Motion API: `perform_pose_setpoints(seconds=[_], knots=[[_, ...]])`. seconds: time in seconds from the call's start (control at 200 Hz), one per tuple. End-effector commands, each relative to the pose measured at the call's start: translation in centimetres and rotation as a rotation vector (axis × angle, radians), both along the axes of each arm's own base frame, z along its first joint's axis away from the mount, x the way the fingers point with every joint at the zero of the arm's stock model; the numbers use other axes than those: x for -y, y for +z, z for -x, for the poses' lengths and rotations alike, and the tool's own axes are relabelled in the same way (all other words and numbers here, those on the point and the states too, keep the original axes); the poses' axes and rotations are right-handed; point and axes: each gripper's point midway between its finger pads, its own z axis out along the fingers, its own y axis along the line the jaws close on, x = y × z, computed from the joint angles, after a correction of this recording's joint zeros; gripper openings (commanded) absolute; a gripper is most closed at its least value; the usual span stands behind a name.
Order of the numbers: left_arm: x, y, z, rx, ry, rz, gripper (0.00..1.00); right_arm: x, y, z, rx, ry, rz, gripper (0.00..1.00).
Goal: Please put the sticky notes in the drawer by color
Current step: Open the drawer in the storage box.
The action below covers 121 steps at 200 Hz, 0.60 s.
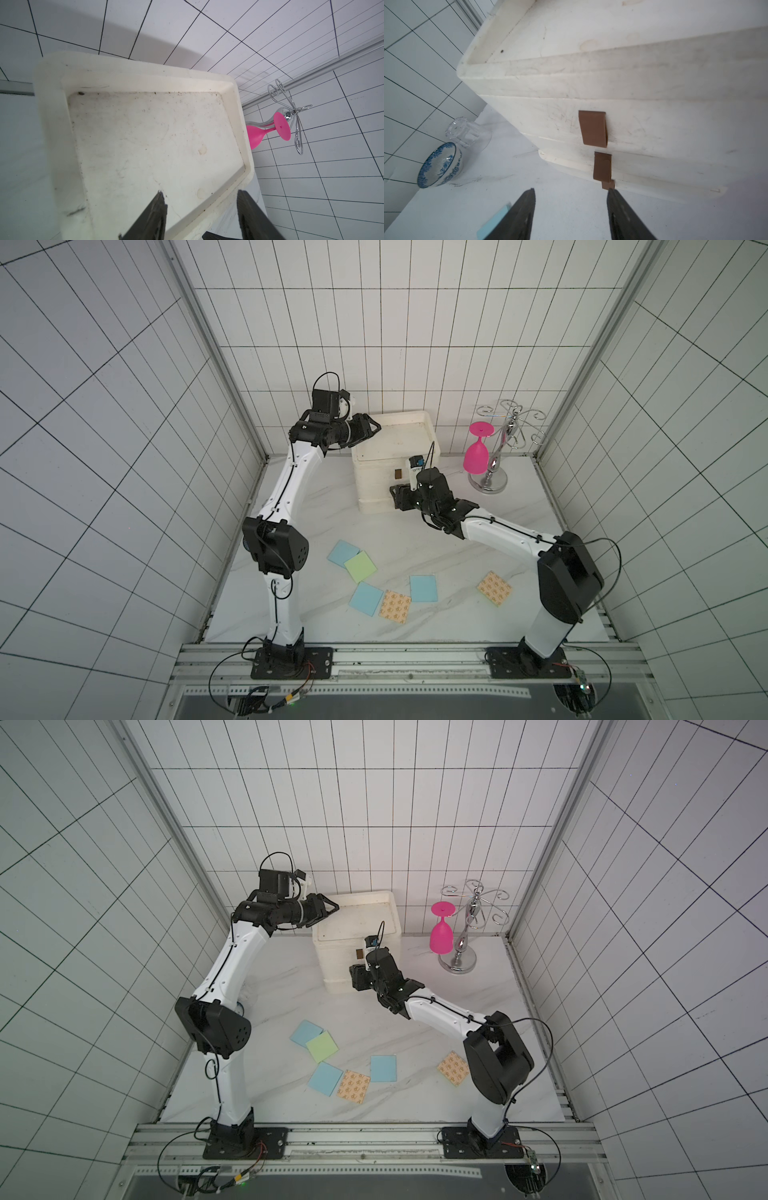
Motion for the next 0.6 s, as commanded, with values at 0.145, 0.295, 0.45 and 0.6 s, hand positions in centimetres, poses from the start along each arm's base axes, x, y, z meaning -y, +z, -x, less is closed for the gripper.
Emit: perform_pose_setpoints(seconds=[0.145,0.295,0.45,0.6], knots=[[0.0,-7.3,-2.1,-0.124,0.002,-0.066,0.57,0.3,-3.5,-2.6,0.022,-0.127,0.043,0.56],[0.1,-9.9,-2.0,-0.173,-0.011,-0.08,0.57,-0.3,-4.2,-3.3,0.02,-0.132,0.042,0.55],[0.1,-10.7,-1.7,-0.192,-0.019,-0.084,0.57,-0.9,-4.7,-3.9,0.014,-0.14,0.03,0.54],[0.1,-10.7,-1.4,-0.194,-0.021,-0.081,0.57,-1.2,-4.7,-4.5,0.033,-0.158,0.005,0.51]])
